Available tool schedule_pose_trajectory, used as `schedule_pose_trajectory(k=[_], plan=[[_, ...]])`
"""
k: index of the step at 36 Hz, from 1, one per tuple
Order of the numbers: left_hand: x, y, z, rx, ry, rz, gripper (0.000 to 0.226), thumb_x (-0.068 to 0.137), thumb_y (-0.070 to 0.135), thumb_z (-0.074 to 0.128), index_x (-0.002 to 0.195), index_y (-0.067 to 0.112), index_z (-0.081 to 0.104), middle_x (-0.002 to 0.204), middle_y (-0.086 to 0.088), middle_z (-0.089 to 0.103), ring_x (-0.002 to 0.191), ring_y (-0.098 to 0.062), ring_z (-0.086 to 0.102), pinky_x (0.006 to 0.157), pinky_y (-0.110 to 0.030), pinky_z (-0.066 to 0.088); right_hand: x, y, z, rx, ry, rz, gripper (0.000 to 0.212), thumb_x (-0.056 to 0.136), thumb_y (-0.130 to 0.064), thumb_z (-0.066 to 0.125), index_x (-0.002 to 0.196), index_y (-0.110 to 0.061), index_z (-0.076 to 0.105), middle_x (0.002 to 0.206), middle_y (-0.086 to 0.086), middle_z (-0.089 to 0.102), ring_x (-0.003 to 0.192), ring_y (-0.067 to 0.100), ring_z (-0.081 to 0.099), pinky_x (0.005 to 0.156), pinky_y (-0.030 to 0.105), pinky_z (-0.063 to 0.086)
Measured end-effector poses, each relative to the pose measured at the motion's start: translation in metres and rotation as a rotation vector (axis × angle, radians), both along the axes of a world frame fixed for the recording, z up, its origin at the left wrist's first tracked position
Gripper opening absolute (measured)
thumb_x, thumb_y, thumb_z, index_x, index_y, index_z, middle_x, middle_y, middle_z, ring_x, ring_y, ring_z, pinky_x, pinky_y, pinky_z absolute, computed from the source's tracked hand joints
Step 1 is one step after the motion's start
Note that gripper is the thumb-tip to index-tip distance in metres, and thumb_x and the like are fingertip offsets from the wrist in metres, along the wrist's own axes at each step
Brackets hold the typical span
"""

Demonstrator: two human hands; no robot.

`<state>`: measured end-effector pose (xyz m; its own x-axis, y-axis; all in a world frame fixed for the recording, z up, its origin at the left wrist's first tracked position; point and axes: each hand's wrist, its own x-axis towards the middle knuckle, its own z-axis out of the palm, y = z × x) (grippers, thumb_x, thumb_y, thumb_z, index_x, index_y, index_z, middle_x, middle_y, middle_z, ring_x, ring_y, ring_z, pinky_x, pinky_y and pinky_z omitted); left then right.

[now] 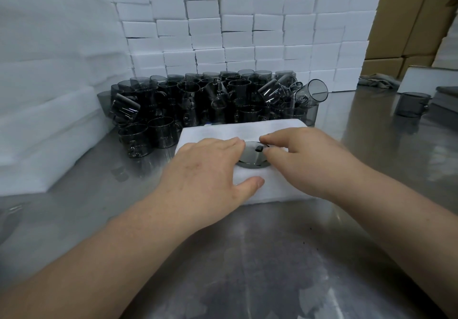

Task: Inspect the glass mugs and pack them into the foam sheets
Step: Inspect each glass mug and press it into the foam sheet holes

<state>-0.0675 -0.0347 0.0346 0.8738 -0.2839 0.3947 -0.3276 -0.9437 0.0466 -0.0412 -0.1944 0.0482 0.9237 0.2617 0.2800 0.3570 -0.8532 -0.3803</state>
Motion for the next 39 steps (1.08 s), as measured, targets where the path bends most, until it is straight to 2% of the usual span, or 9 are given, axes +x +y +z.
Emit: schedule_pose_trajectory(k=[4, 11, 17, 19, 22, 25, 32, 36, 39], plan=[[0.0007, -0.0003, 0.0006, 0.016, 0.009, -0.001, 0.054, 0.072, 0.065, 0.027, 0.104, 0.029, 0.05, 0.093, 0.014, 0.053, 0.097, -0.01, 0.048, 0.083, -0.029, 0.038, -0.0003, 0.0003, -0.0008, -0.027, -0.007, -0.019, 0.027, 0.087, -0.033, 0.043, 0.104, -0.025, 0.063, 0.094, -0.007, 0.067, 0.087, 0.014, 0.057, 0.079, 0.031, 0.048], [0.0004, -0.0002, 0.0017, 0.026, 0.022, 0.0, 0.054, 0.071, 0.064, 0.026, 0.106, 0.029, 0.049, 0.095, 0.015, 0.053, 0.099, -0.01, 0.048, 0.083, -0.028, 0.037, -0.0007, 0.0014, -0.0003, -0.037, -0.013, -0.013, 0.026, 0.088, -0.033, 0.043, 0.104, -0.026, 0.063, 0.1, -0.007, 0.067, 0.093, 0.015, 0.056, 0.082, 0.032, 0.047], [0.0002, -0.0006, 0.0015, 0.063, 0.016, 0.007, 0.038, 0.073, 0.064, 0.026, 0.088, 0.031, 0.038, 0.079, 0.014, 0.042, 0.083, -0.008, 0.041, 0.073, -0.027, 0.031, 0.0006, 0.0002, -0.002, -0.047, -0.043, -0.015, 0.027, 0.087, -0.033, 0.042, 0.104, -0.025, 0.063, 0.089, -0.007, 0.066, 0.083, 0.014, 0.056, 0.073, 0.029, 0.047], [0.0005, -0.0009, 0.0012, 0.06, 0.014, 0.008, 0.041, 0.073, 0.064, 0.025, 0.091, 0.031, 0.04, 0.083, 0.014, 0.046, 0.087, -0.009, 0.045, 0.076, -0.027, 0.034, 0.0012, 0.0002, -0.0025, -0.047, -0.063, -0.01, 0.028, 0.087, -0.033, 0.042, 0.104, -0.026, 0.063, 0.09, -0.007, 0.066, 0.083, 0.014, 0.056, 0.071, 0.028, 0.045], [-0.0003, -0.0009, -0.0004, 0.039, 0.0, 0.005, 0.061, 0.072, 0.064, 0.024, 0.116, 0.029, 0.047, 0.109, 0.014, 0.056, 0.108, -0.011, 0.049, 0.09, -0.03, 0.036, 0.0023, 0.0, -0.003, -0.021, -0.082, -0.003, 0.032, 0.088, -0.037, 0.043, 0.115, -0.035, 0.06, 0.095, -0.012, 0.064, 0.091, 0.013, 0.055, 0.072, 0.027, 0.041], [-0.0016, -0.0009, -0.0007, 0.03, -0.006, 0.004, 0.07, 0.071, 0.065, 0.023, 0.127, 0.028, 0.043, 0.124, 0.012, 0.053, 0.118, -0.011, 0.045, 0.098, -0.031, 0.032, 0.0038, -0.0014, -0.004, 0.013, -0.097, -0.009, 0.036, 0.088, -0.039, 0.044, 0.123, -0.04, 0.055, 0.065, -0.019, 0.044, 0.081, 0.008, 0.044, 0.07, 0.024, 0.032], [-0.0021, -0.0002, 0.0003, -0.001, -0.003, -0.008, 0.067, 0.072, 0.065, 0.022, 0.125, 0.03, 0.046, 0.121, 0.014, 0.055, 0.115, -0.01, 0.046, 0.094, -0.029, 0.032, 0.0056, -0.0021, -0.0056, 0.071, -0.13, -0.015, 0.034, 0.088, -0.041, 0.046, 0.119, -0.038, 0.058, 0.072, -0.016, 0.047, 0.079, 0.007, 0.043, 0.069, 0.024, 0.031], [-0.004, 0.0003, 0.0012, -0.074, -0.009, -0.016, 0.063, 0.075, 0.064, 0.022, 0.121, 0.032, 0.051, 0.117, 0.015, 0.058, 0.11, -0.01, 0.048, 0.085, -0.026, 0.033, 0.0066, -0.0026, -0.0063, 0.082, -0.125, -0.017, 0.033, 0.087, -0.041, 0.046, 0.118, -0.037, 0.059, 0.095, -0.015, 0.062, 0.079, 0.008, 0.044, 0.069, 0.024, 0.032], [-0.003, -0.0001, -0.0001, -0.071, 0.01, -0.007, 0.062, 0.075, 0.063, 0.021, 0.12, 0.034, 0.051, 0.117, 0.016, 0.057, 0.11, -0.009, 0.047, 0.084, -0.026, 0.033, 0.0061, -0.0023, -0.0073, 0.072, -0.12, -0.023, 0.033, 0.088, -0.042, 0.045, 0.117, -0.038, 0.059, 0.079, -0.017, 0.054, 0.08, 0.009, 0.046, 0.069, 0.024, 0.032]])
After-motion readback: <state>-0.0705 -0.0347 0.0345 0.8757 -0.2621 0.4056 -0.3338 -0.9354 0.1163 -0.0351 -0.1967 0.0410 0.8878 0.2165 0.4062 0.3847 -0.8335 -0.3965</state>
